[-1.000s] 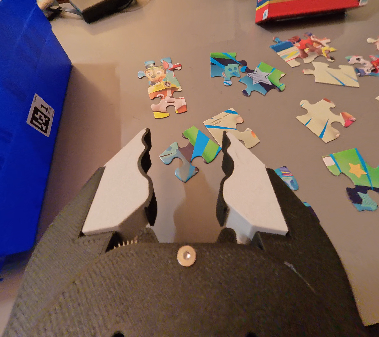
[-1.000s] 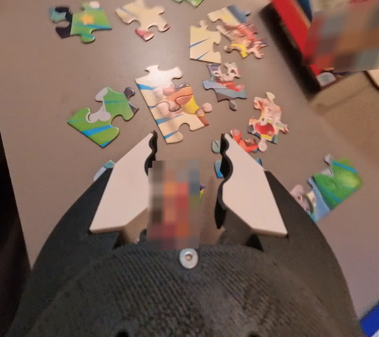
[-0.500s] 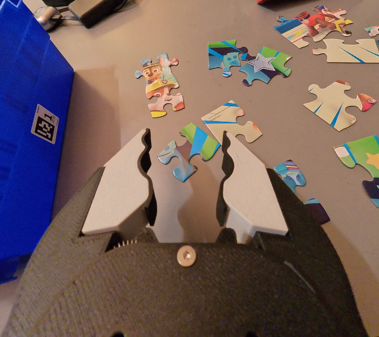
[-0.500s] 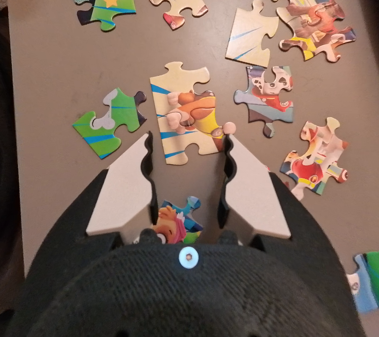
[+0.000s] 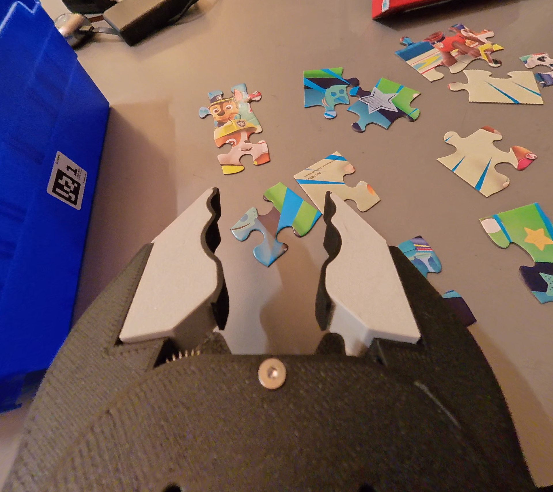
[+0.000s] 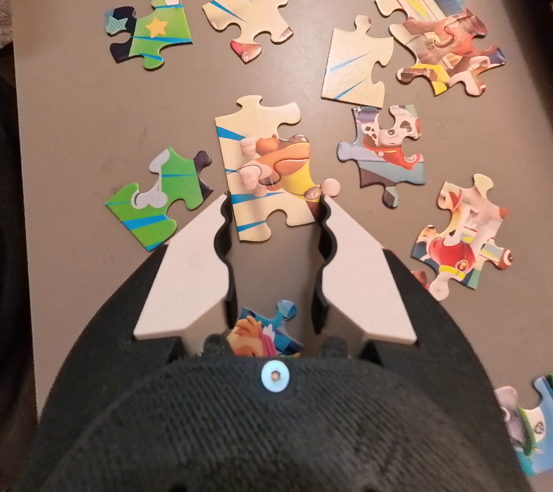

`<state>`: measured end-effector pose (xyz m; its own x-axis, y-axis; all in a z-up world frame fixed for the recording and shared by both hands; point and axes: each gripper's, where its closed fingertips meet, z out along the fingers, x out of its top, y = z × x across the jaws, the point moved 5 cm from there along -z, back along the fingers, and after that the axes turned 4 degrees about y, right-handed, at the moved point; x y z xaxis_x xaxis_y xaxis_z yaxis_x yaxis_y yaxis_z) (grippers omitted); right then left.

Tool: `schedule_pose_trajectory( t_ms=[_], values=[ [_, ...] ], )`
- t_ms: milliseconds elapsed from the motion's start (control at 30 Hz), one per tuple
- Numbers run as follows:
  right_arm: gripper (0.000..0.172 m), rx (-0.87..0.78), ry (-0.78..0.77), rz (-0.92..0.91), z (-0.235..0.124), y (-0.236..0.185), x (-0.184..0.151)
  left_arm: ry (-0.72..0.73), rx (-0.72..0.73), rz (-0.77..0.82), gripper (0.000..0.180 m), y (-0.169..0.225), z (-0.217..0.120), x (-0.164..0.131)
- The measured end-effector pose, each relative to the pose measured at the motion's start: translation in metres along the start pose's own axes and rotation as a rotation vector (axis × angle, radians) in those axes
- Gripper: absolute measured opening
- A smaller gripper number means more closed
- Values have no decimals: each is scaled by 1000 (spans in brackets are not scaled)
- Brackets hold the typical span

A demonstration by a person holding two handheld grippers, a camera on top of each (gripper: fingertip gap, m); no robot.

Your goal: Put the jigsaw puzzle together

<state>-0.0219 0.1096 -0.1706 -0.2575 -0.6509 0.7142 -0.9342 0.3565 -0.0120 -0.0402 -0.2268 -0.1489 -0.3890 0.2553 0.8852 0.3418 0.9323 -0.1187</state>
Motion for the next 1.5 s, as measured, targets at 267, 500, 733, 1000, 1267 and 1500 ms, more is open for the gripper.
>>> schedule_pose_trajectory(
  t_ms=[267, 500, 733, 1000, 1267, 1500],
  values=[
    [56, 15, 59, -5, -1, -3, 14, -5, 3, 3, 68, 0, 1, 0],
    [42, 77, 116, -24, 5, -8, 41, 0, -4, -8, 68, -1, 0, 0],
    [52, 57, 34, -121, 23, 0, 54, 19, -26, -41, 68, -3, -2, 1],
    [76, 224, -177, -267, 53, 16, 59, 30, -30, -49, 68, -3, -3, 2],
    [66, 172, -144, -242, 48, 10, 51, 63, -55, -97, 66, -6, -7, 3],
    [58, 148, -109, -180, 44, 8, 46, 97, -88, -168, 66, -12, -10, 5]
  ],
)
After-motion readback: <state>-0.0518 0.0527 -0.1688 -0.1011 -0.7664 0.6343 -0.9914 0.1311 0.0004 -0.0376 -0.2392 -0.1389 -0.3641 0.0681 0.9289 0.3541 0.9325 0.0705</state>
